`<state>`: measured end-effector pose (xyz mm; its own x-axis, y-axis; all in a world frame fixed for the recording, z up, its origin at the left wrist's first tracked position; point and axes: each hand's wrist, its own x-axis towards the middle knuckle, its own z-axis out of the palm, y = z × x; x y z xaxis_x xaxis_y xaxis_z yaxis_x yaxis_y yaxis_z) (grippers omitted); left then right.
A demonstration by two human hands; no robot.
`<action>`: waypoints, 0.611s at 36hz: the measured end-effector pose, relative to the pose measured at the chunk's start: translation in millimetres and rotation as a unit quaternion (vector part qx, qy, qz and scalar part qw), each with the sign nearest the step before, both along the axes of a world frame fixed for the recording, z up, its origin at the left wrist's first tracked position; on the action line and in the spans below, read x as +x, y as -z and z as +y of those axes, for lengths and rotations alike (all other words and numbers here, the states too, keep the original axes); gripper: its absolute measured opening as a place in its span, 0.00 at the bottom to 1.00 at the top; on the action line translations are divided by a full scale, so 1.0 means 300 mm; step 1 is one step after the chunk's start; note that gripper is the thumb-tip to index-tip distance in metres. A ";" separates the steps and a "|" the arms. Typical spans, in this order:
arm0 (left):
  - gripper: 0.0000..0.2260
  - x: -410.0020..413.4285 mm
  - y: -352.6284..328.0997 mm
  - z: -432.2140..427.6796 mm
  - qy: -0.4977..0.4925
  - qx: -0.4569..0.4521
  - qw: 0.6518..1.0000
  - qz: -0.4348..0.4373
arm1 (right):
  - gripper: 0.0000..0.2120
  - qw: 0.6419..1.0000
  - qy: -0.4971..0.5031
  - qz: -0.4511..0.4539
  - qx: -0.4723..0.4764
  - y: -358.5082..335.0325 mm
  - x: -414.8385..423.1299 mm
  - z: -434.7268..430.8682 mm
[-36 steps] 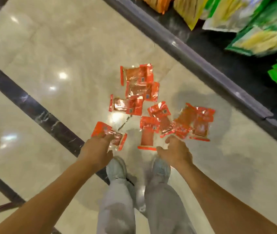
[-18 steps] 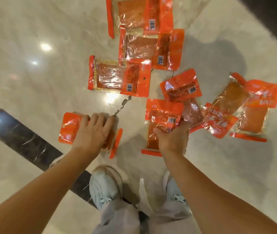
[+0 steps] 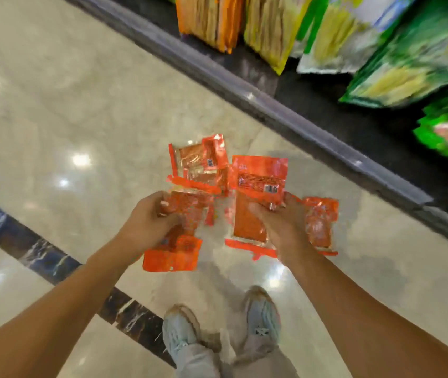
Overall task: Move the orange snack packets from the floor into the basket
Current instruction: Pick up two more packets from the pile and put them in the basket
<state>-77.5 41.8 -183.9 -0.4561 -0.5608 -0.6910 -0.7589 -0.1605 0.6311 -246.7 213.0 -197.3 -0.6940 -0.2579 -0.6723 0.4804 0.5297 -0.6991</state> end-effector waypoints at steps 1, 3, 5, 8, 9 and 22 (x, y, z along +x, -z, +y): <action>0.08 -0.038 -0.106 -0.022 -0.012 -0.008 1.000 0.016 | 0.15 1.000 0.004 0.007 -0.020 -0.107 -0.045 -0.014; 0.08 -0.113 -0.333 -0.063 -0.035 -0.013 0.998 0.050 | 0.14 0.999 -0.009 0.032 -0.030 -0.339 -0.133 -0.031; 0.08 -0.181 -0.576 -0.087 -0.038 -0.034 0.996 0.077 | 0.12 0.997 -0.017 0.064 -0.043 -0.578 -0.211 -0.033; 0.07 -0.276 -0.941 -0.095 -0.032 -0.101 0.988 0.115 | 0.08 0.990 -0.031 0.132 -0.048 -0.933 -0.312 -0.012; 0.08 -0.306 -1.062 -0.091 -0.029 -0.123 0.984 0.127 | 0.08 0.987 -0.038 0.151 -0.049 -1.052 -0.340 -0.001; 0.11 -0.593 -2.303 0.098 0.134 -0.252 0.894 0.345 | 0.12 0.922 0.023 0.368 -0.119 -2.297 -0.399 0.310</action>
<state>-255.3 71.1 507.1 -0.8415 -0.5274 0.1170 -0.1288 0.4061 0.9047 -366.3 306.0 491.7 -0.9531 -0.2972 0.0569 -0.1526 0.3097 -0.9385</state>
